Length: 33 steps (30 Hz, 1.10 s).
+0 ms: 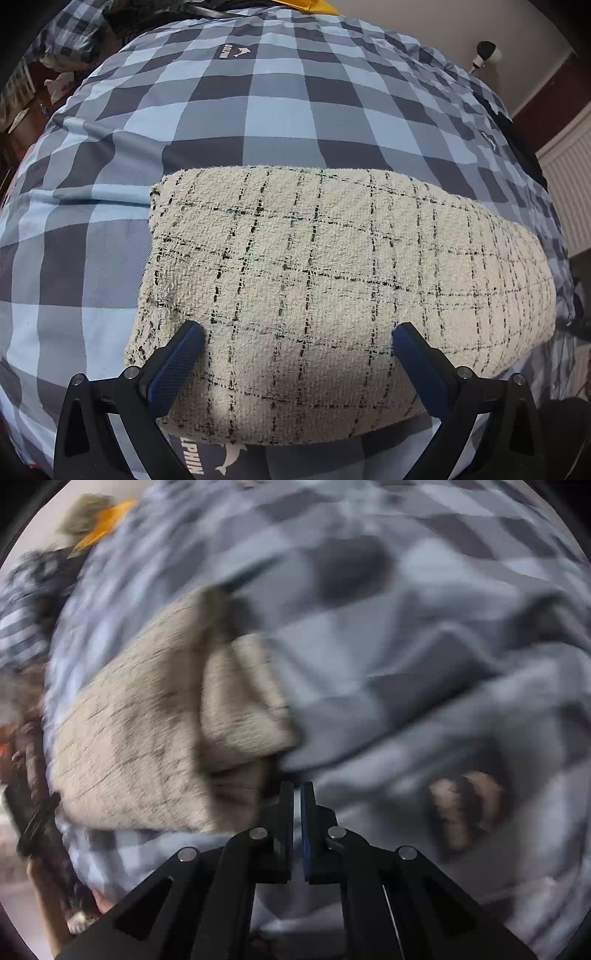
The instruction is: Fold small clothes
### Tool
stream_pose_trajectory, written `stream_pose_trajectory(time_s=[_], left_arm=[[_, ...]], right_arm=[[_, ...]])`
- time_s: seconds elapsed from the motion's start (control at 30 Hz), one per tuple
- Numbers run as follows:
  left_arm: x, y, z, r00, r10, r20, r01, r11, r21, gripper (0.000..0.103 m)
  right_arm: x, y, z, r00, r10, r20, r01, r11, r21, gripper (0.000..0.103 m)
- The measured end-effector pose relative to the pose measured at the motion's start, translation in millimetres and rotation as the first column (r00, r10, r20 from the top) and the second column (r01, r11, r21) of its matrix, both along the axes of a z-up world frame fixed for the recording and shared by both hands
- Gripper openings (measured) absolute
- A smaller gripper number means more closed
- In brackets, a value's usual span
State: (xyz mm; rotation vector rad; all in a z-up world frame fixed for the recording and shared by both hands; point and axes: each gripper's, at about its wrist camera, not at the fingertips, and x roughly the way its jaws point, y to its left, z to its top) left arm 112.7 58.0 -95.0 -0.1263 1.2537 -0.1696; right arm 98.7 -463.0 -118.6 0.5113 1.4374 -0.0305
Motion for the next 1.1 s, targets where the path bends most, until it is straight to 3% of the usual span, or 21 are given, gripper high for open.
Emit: stream_pose_trajectory(time_s=[0.07,0.13,0.2,0.27,0.37,0.43,0.47,0.5,0.57,0.7,0.77,0.83,0.9,1.0,1.03,1.07,1.1], left_arm=[[0.6,-1.5,-0.6,1.000,-0.004,-0.001,0.004,1.000,0.013,0.103],[1.4,-3.5,-1.9,1.000,-0.002,0.000,0.002,1.000,0.024,0.103],[1.2,-5.1,-3.0,1.000,0.000,0.003,0.000,0.999,0.033,0.103],[-0.7,-5.7,-3.0,1.000,-0.003,0.012,0.002,0.999,0.037,0.103],[-2.8,-5.1,-3.1,1.000,-0.015,0.021,0.014,0.999,0.034,0.103],[-3.3,-4.2,-3.1,1.000,-0.019,0.022,0.018,0.999,0.027,0.103],[-3.0,-4.0,-3.2,1.000,-0.022,0.020,0.021,1.000,0.023,0.103],[-2.7,-4.0,-3.3,1.000,-0.025,0.017,0.025,0.999,0.020,0.103],[-1.5,-3.9,-3.7,0.999,-0.032,0.011,0.032,0.999,0.015,0.103],[1.5,-2.2,-4.1,0.999,-0.040,0.001,0.040,0.999,0.003,0.103],[1.9,-0.9,-3.6,0.999,-0.043,-0.003,0.043,0.999,0.001,0.103],[1.8,1.4,-1.0,0.999,-0.046,-0.005,0.046,0.999,-0.008,0.103],[1.7,5.5,7.1,0.999,-0.044,-0.009,0.044,0.999,-0.014,0.103],[0.9,24.7,32.6,0.999,0.010,0.047,-0.009,1.000,-0.020,0.103],[-0.1,34.3,41.9,0.997,0.039,0.073,-0.038,0.999,-0.021,0.103],[-1.5,45.2,50.0,0.993,0.073,0.097,-0.071,0.997,-0.016,0.103],[-2.2,53.9,54.0,0.990,0.098,0.106,-0.097,0.995,-0.006,0.103]], right_arm=[[5.0,13.1,31.2,0.993,-0.002,0.117,0.000,1.000,0.016,0.002],[16.7,51.7,60.9,0.975,0.069,0.211,-0.068,0.998,-0.012,0.012],[28.2,87.1,70.9,0.959,0.128,0.255,-0.134,0.991,0.009,0.049],[41.4,125.6,70.0,0.937,0.177,0.301,-0.211,0.974,0.084,0.055],[63.9,162.3,39.8,0.931,0.224,0.287,-0.287,0.937,0.199,0.055],[74.7,155.2,2.5,0.975,0.175,0.135,-0.193,0.972,0.133,0.054],[74.6,149.2,-9.5,0.984,0.160,0.081,-0.168,0.979,0.114,0.047],[74.0,139.7,-20.8,0.989,0.142,0.037,-0.145,0.984,0.101,0.027],[69.3,111.0,-30.4,0.996,0.086,-0.006,-0.086,0.994,0.067,0.000],[46.2,44.8,-27.6,0.992,-0.122,-0.015,0.123,0.992,0.029,0.000],[35.3,20.7,-16.8,0.978,-0.206,-0.023,0.197,0.960,-0.200,0.000],[23.7,3.6,-2.3,0.963,-0.270,0.017,0.261,0.912,-0.317,0.003],[14.9,-2.1,15.7,0.954,-0.280,0.111,0.300,0.916,-0.266,0.003],[14.7,24.3,32.8,0.951,-0.221,0.219,0.263,0.946,-0.191,0.006],[22.2,44.0,37.1,0.954,-0.163,0.250,0.212,0.960,-0.182,0.010],[29.6,63.7,37.9,0.961,-0.090,0.260,0.145,0.969,-0.198,0.035],[31.9,76.7,34.0,0.966,-0.043,0.256,0.097,0.974,-0.206,0.069]])
